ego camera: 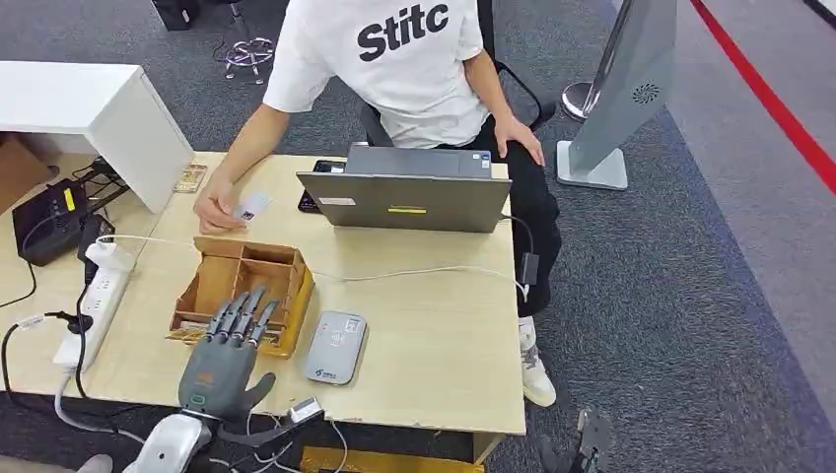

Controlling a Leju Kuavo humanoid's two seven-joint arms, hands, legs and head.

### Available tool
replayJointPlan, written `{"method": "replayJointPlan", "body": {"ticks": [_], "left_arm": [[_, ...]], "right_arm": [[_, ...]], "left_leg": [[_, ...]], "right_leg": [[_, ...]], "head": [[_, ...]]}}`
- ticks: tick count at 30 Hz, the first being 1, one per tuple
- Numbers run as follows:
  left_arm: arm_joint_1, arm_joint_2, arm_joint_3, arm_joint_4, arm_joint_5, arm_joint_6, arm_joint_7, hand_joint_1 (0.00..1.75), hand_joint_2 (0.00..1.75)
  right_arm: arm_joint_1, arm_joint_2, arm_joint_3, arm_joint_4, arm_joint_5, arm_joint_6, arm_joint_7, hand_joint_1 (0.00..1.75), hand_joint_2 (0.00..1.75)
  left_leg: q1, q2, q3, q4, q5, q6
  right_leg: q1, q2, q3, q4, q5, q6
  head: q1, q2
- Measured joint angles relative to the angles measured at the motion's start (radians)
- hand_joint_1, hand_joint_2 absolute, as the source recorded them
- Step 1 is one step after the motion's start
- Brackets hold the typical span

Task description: Pass the card to the sensor for recognition and then transmit it.

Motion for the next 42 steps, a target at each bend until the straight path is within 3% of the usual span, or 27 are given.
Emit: {"method": "replayJointPlan", "body": {"ticks": [9,20,35,36,37,42], "left_arm": [[0.002,-0.008,0.097,0.005,0.010,0.009,-0.012,0.00,1.75],[-0.013,-0.041,0.186,0.082,0.003,0.010,-0.053,0.00,1.75],[-0.022,-0.090,0.219,0.120,0.000,0.087,-0.113,0.00,1.75],[-0.022,-0.091,0.219,0.120,0.001,0.088,-0.114,1.12,1.75],[-0.022,-0.092,0.220,0.120,0.002,0.088,-0.115,1.75,1.75],[-0.025,-0.094,0.227,0.133,0.019,0.077,-0.124,1.75,1.75]], "right_arm": [[0.000,0.000,-0.011,-0.001,0.016,0.000,0.000,0.00,1.75],[0.000,0.000,-0.014,0.000,0.035,0.000,0.007,0.00,1.75],[0.000,0.000,-0.014,0.000,0.050,0.000,0.008,0.00,1.75],[0.000,0.000,-0.014,0.000,0.050,0.000,0.008,0.00,1.75],[0.000,0.000,-0.014,0.000,0.050,0.000,0.008,0.00,1.75],[0.000,0.000,-0.016,0.000,0.052,0.000,0.008,0.00,1.75]], "left_leg": [[0.000,0.000,0.000,0.000,0.000,0.000],[0.000,0.000,0.000,0.000,0.000,0.000],[0.000,0.000,0.000,0.000,0.000,0.000],[0.000,0.000,0.000,0.000,0.000,0.000],[0.000,0.000,0.000,0.000,0.000,0.000],[0.000,0.000,0.000,0.000,0.000,0.000]], "right_leg": [[0.000,0.000,0.000,0.000,0.000,0.000],[0.000,0.000,0.000,0.000,0.000,0.000],[0.000,0.000,0.000,0.000,0.000,0.000],[0.000,0.000,0.000,0.000,0.000,0.000],[0.000,0.000,0.000,0.000,0.000,0.000],[0.000,0.000,0.000,0.000,0.000,0.000]], "head": [[0.000,0.000],[0.000,0.000],[0.000,0.000],[0.000,0.000],[0.000,0.000],[0.000,0.000]]}}
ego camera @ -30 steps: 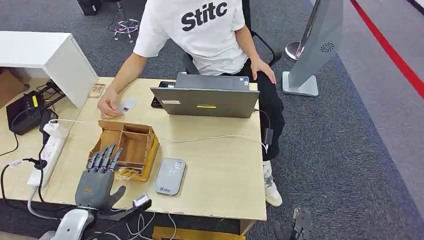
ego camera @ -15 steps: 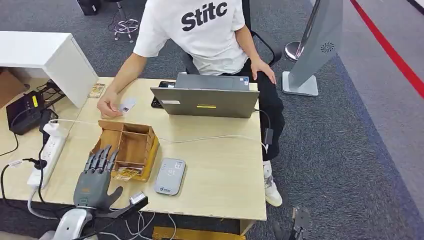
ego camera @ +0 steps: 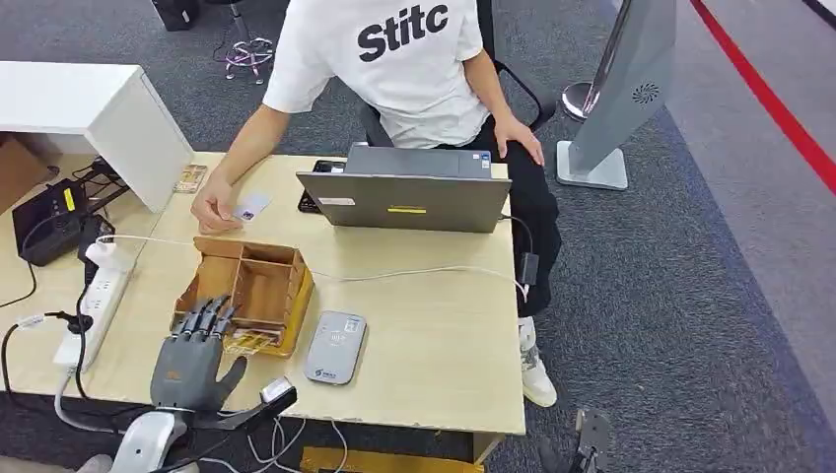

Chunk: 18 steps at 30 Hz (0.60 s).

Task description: Pass the card to the sensor for recognition and then transmit it.

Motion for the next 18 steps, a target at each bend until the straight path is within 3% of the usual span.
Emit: {"method": "replayJointPlan", "body": {"ticks": [4,13,18], "left_arm": [[-0.004,0.000,0.010,0.011,0.004,-0.032,0.003,1.75,1.75],[-0.052,0.022,0.035,0.077,-0.002,-0.211,0.058,1.75,1.75],[-0.061,0.021,0.036,0.086,-0.003,-0.115,0.055,1.75,1.75]], "right_arm": [[0.000,0.000,0.000,0.000,0.000,0.000,0.000,0.00,1.75],[-0.008,0.000,-0.001,0.000,0.006,0.000,0.011,0.00,1.75],[-0.012,0.000,-0.001,0.001,-0.001,0.000,0.013,0.00,1.75]], "left_leg": [[0.000,0.000,0.000,0.000,0.000,0.000],[0.000,-0.001,0.002,0.000,0.000,0.000],[0.000,0.000,0.004,0.000,0.000,0.000]], "right_leg": [[0.000,0.000,0.000,0.000,0.000,0.000],[0.000,-0.001,0.003,0.000,0.000,0.000],[0.000,0.000,0.003,0.000,0.000,0.000]], "head": [[0.000,0.000],[0.000,0.000],[0.000,0.000]]}}
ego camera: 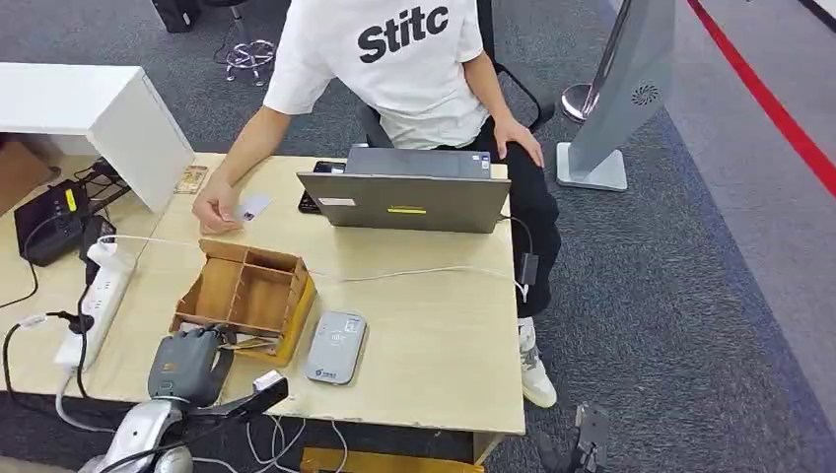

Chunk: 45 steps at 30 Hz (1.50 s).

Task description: Pass the card to the sensor for recognition and then transmit it.

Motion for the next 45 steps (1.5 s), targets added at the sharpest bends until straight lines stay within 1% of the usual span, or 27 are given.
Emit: {"method": "replayJointPlan", "body": {"ticks": [4,7,10,16,20,23,27,33,34,35,42,44,45], "left_arm": [[-0.014,-0.013,0.000,-0.017,-0.011,0.074,-0.001,1.75,1.75],[-0.029,-0.025,0.001,-0.051,-0.014,0.128,-0.011,1.75,1.75],[-0.049,-0.038,0.004,-0.101,-0.009,0.160,-0.022,1.75,1.75],[-0.099,-0.049,0.005,-0.191,-0.002,0.160,-0.023,1.75,1.75],[-0.114,-0.052,0.006,-0.218,-0.002,0.158,-0.023,1.75,1.75],[-0.143,-0.052,0.014,-0.224,-0.007,0.150,-0.013,1.75,1.75],[-0.199,-0.045,0.038,-0.222,-0.010,0.117,0.012,1.75,1.75],[-0.256,-0.032,0.068,-0.205,-0.010,0.098,0.019,1.75,1.75],[-0.259,-0.031,0.071,-0.203,-0.010,0.098,0.019,1.47,1.75],[-0.260,-0.032,0.073,-0.201,-0.010,0.098,0.019,0.02,1.75],[-0.251,-0.034,0.077,-0.194,0.008,0.108,0.009,0.00,1.75],[-0.240,-0.037,0.079,-0.195,0.035,0.132,-0.008,0.00,1.75],[-0.230,-0.041,0.080,-0.200,0.059,0.159,-0.023,0.00,1.75]], "right_arm": [[0.000,0.000,0.000,0.000,0.000,0.000,-0.002,0.00,1.75],[0.000,0.000,0.000,0.000,0.003,0.000,-0.002,0.00,1.75],[0.000,0.000,0.000,0.000,0.003,0.000,-0.002,0.00,1.75],[-0.001,0.000,0.000,0.001,0.016,0.000,0.003,0.00,1.75],[-0.002,0.001,0.000,0.001,0.017,0.000,0.004,0.00,1.75],[-0.004,0.001,0.001,0.002,0.018,0.000,0.006,0.00,1.75],[-0.009,0.002,0.004,0.005,0.018,0.000,0.015,0.00,1.75],[-0.013,0.005,0.017,0.007,0.018,0.000,0.018,0.00,1.75],[-0.013,0.005,0.019,0.008,0.018,0.000,0.018,0.00,1.75],[-0.014,0.005,0.021,0.009,0.018,0.000,0.018,0.00,1.75],[-0.014,0.006,0.024,0.012,0.014,0.000,0.018,0.00,1.75],[-0.014,0.007,0.024,0.012,0.013,0.000,0.016,0.00,1.75],[-0.014,0.007,0.024,0.013,0.011,0.000,0.016,0.00,1.75]], "left_leg": [[0.000,0.000,0.000,0.000,0.000,0.000],[0.000,0.000,0.000,0.000,0.000,0.000],[0.000,0.000,-0.001,0.000,0.000,0.000],[0.000,0.000,-0.001,0.000,0.000,0.000],[0.000,0.000,-0.001,0.000,0.000,0.000],[0.000,0.000,-0.001,0.000,0.000,0.000],[0.000,0.000,-0.001,0.000,0.000,0.000],[0.000,0.000,-0.001,0.000,0.000,0.000],[0.000,0.000,-0.001,0.000,0.000,0.000],[0.000,0.000,-0.001,0.000,0.000,0.000],[0.000,0.000,-0.001,0.000,0.000,0.000],[0.000,0.000,-0.001,0.000,0.000,0.000],[0.000,0.000,-0.001,0.000,0.000,0.000]], "right_leg": [[0.000,0.000,0.000,0.000,0.000,0.000],[0.000,0.000,0.000,0.000,0.000,0.000],[0.000,0.000,0.000,0.000,0.000,0.000],[0.000,0.000,0.000,0.000,0.000,0.000],[0.000,0.000,0.000,0.000,0.000,0.000],[0.000,0.000,0.000,0.000,0.000,0.000],[0.000,0.000,0.000,0.000,0.000,0.000],[0.000,0.000,0.000,0.000,0.000,0.000],[0.000,0.000,0.000,0.000,0.000,0.000],[0.000,0.000,0.000,0.000,0.000,0.000],[0.000,0.000,-0.001,0.000,0.000,0.000],[0.000,0.000,0.000,0.000,0.000,0.000],[0.000,0.000,0.000,0.000,0.000,0.000]], "head": [[0.000,0.000],[0.000,0.000],[0.000,0.000],[0.000,0.000],[0.000,0.000],[0.000,0.000],[0.000,0.000],[0.000,0.000],[0.000,0.000],[0.000,0.000],[0.000,0.000],[0.000,0.000],[0.000,0.000]]}}
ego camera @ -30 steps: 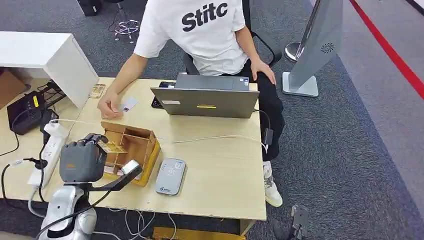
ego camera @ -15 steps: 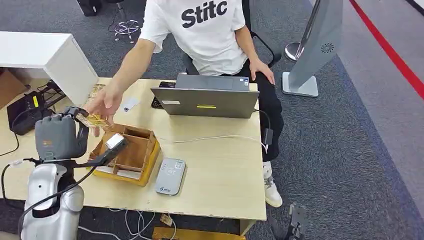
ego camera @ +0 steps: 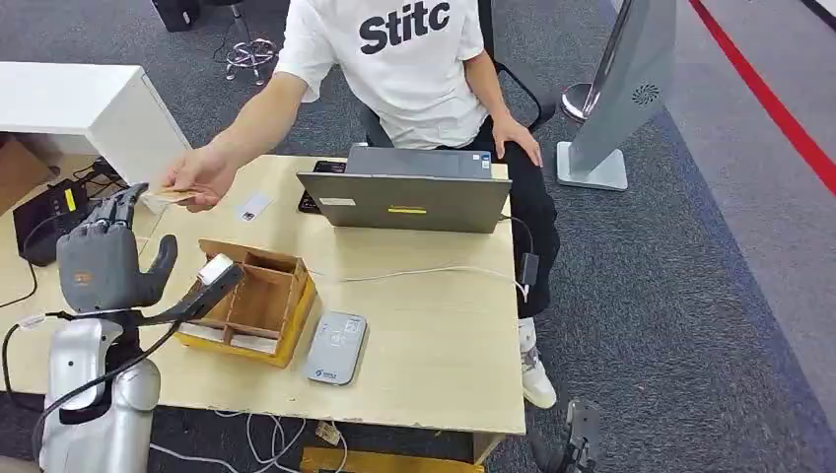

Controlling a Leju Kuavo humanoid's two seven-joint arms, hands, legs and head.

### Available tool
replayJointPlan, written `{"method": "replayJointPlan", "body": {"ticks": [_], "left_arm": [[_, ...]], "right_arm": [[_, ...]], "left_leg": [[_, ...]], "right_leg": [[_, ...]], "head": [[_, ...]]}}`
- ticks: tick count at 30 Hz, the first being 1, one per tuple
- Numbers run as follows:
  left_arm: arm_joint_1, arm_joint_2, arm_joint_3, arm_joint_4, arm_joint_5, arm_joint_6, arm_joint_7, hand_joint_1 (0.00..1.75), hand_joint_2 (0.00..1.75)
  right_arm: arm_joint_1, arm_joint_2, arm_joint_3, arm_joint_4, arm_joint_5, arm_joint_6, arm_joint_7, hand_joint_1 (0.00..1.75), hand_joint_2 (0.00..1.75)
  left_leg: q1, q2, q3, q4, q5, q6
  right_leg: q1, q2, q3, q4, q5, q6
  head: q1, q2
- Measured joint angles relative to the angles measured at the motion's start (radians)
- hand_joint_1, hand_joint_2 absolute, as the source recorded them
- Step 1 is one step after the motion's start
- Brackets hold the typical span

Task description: Pass the card to the sensor for recognition and then transmit it.

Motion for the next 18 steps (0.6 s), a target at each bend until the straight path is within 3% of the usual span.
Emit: {"method": "replayJointPlan", "body": {"ticks": [5,8,14,18], "left_arm": [[0.081,-0.047,0.049,-0.093,0.147,0.162,-0.101,0.00,1.75],[0.136,-0.085,0.086,-0.160,0.230,0.181,-0.166,0.00,1.75],[0.303,-0.179,0.204,-0.331,0.541,0.216,-0.355,0.00,1.75],[0.371,-0.219,0.263,-0.394,0.614,0.210,-0.397,0.00,1.75]], "right_arm": [[0.007,0.000,0.000,0.000,-0.015,0.000,-0.003,0.00,1.75],[0.009,0.000,0.000,0.000,-0.031,0.000,-0.005,0.00,1.75],[0.038,0.000,-0.057,0.001,-0.180,0.000,0.017,0.00,1.75],[0.063,-0.002,-0.109,0.002,-0.221,-0.003,0.026,0.00,1.75]], "left_leg": [[0.000,0.000,0.000,0.000,0.000,0.000],[0.000,0.001,0.000,0.000,-0.001,0.000],[0.000,0.001,0.000,0.000,-0.002,0.000],[0.000,-0.002,-0.002,0.000,-0.002,0.000]], "right_leg": [[0.000,0.000,0.000,0.000,-0.001,0.000],[0.000,0.000,0.000,0.000,-0.001,0.001],[0.000,0.001,-0.001,0.000,-0.002,0.000],[0.000,-0.003,0.000,0.000,-0.003,0.001]], "head": [[0.000,0.000],[0.000,0.000],[-0.001,0.000],[0.000,0.000]]}}
